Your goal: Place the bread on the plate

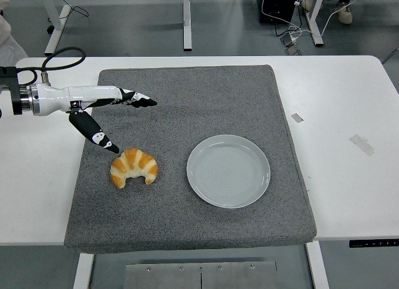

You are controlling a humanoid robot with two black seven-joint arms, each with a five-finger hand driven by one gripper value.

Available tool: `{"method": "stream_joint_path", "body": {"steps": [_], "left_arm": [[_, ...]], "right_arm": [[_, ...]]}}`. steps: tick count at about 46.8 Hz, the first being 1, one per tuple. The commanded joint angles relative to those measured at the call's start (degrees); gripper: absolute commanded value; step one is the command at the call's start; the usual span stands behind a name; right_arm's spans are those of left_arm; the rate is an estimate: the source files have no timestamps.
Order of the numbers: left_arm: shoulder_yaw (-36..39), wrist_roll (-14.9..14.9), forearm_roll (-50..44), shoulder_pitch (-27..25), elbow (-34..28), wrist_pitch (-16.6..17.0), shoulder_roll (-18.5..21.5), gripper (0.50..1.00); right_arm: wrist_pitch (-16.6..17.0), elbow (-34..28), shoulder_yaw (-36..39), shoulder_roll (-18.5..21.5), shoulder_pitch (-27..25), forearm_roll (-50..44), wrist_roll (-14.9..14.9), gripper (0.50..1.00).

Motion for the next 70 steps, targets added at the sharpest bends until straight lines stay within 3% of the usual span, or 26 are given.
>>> {"method": "stream_joint_path", "body": {"steps": [1,13,28,41,61,70], "left_arm": [[0.01,0.01,2.98,0.03,-0.75,0.09,0.07,0.984],[0.01,0.01,10.28,0.90,-0.75,1.58,-0.54,0.984],[0.36,0.01,13.00,2.66,-0.75,4.39,-2.56,0.984],[6.95,0.01,14.23,2.57,-0.75,10.90,-4.58,0.983],[7.13,0.01,14.41,2.49,-0.05,12.39,-4.67,0.974],[7.48,0.01,14.50,2.57,0.57,13.80,-4.76,0.936]], "right_arm": [[0.00,0.00,-0.01,0.00,0.00,0.00,0.00,1.000],[0.00,-0.09,-0.01,0.00,0.00,0.00,0.00,1.000],[0.00,-0.09,-0.10,0.00,0.00,0.00,0.00,1.000],[0.00,-0.17,-0.10,0.00,0.00,0.00,0.00,1.000],[0.00,-0.17,-0.10,0.00,0.00,0.00,0.00,1.000],[0.00,-0.17,-0.10,0.00,0.00,0.00,0.00,1.000]]}}
